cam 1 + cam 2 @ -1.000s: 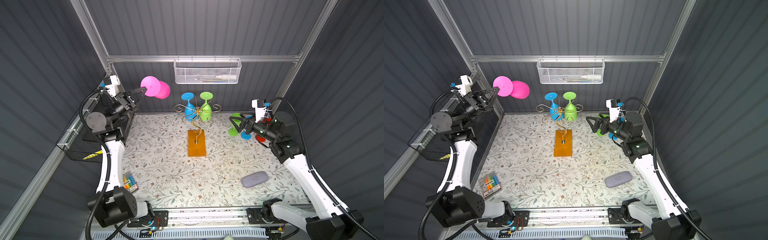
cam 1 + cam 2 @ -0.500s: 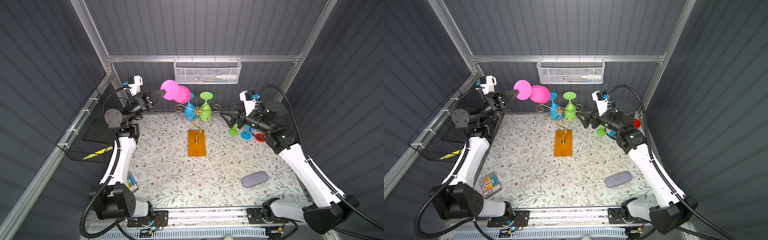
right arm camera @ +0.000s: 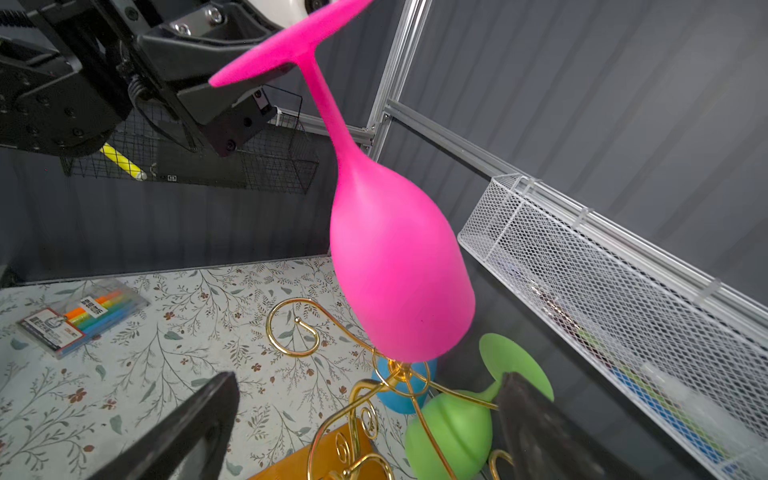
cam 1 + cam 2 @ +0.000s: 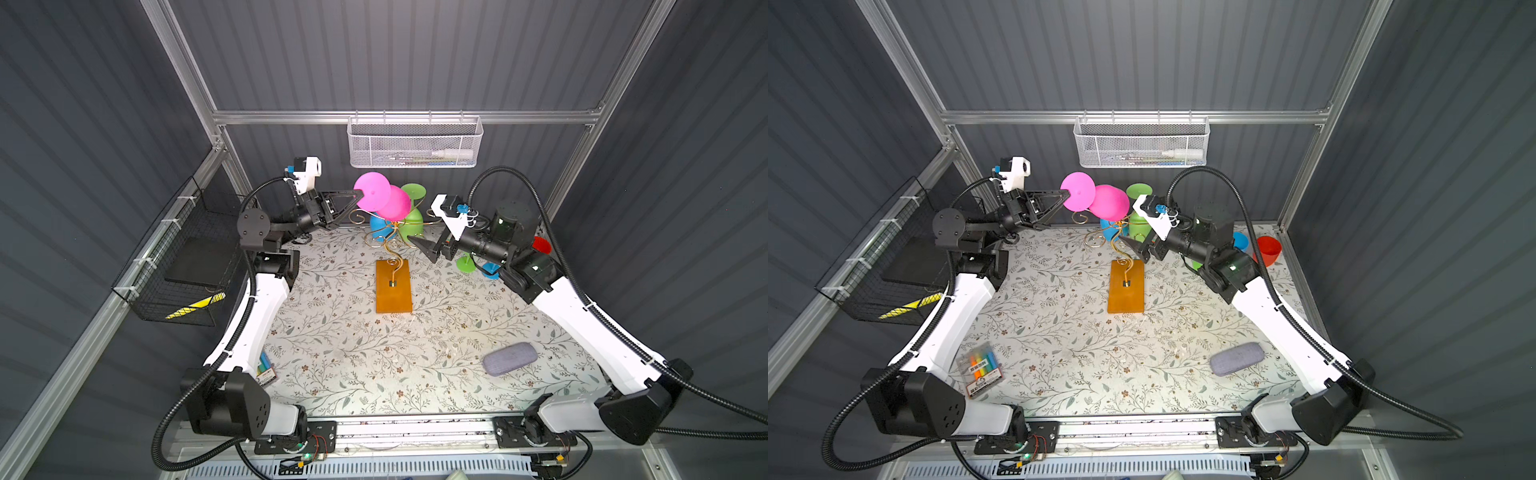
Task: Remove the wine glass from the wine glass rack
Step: 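Move the right gripper to the pink glass bowl held by the left gripper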
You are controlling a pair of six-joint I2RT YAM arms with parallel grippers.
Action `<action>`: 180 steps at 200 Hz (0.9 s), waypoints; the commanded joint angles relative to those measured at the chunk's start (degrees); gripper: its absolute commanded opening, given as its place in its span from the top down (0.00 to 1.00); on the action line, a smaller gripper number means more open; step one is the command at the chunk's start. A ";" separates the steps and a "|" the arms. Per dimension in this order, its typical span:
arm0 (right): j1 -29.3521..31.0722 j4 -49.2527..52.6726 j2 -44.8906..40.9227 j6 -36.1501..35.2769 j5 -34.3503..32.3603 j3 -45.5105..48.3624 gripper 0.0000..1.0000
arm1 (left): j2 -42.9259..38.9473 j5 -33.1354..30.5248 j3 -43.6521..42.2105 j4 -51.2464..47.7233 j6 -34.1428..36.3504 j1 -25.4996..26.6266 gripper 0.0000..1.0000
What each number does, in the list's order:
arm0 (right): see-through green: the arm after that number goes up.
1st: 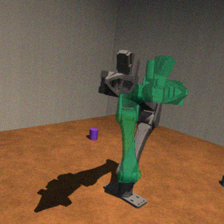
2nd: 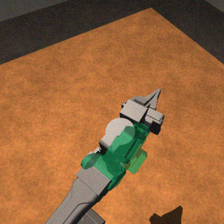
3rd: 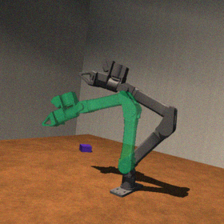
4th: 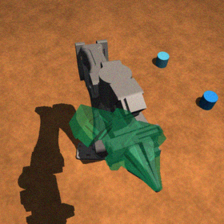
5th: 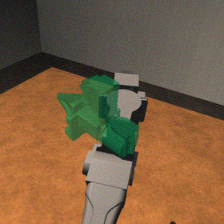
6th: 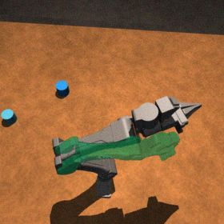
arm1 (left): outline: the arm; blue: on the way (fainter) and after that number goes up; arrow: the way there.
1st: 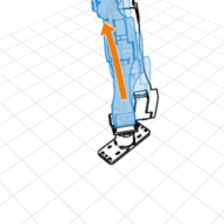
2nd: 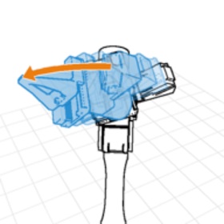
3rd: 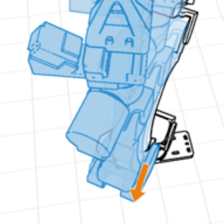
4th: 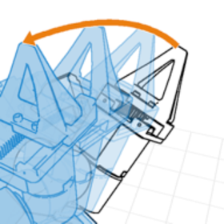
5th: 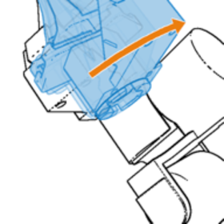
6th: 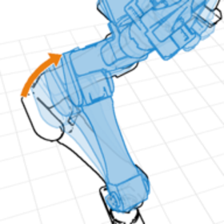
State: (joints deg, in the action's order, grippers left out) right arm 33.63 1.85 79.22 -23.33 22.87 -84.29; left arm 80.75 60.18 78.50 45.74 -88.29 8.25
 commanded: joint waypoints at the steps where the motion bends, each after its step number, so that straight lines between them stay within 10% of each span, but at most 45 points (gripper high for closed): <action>1: 0.69 -5.04 0.49 -4.17 -1.46 0.05 0.01 | -1.13 1.01 1.96 -2.38 4.16 0.80 1.00; 180: 1.52 -7.99 15.42 -2.38 1.62 -11.93 0.01 | -2.44 0.51 2.01 -2.02 2.96 2.92 1.00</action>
State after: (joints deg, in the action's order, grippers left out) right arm 34.68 -4.89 93.93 -26.98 23.59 -94.26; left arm 79.83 60.25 78.59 42.06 -85.89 10.85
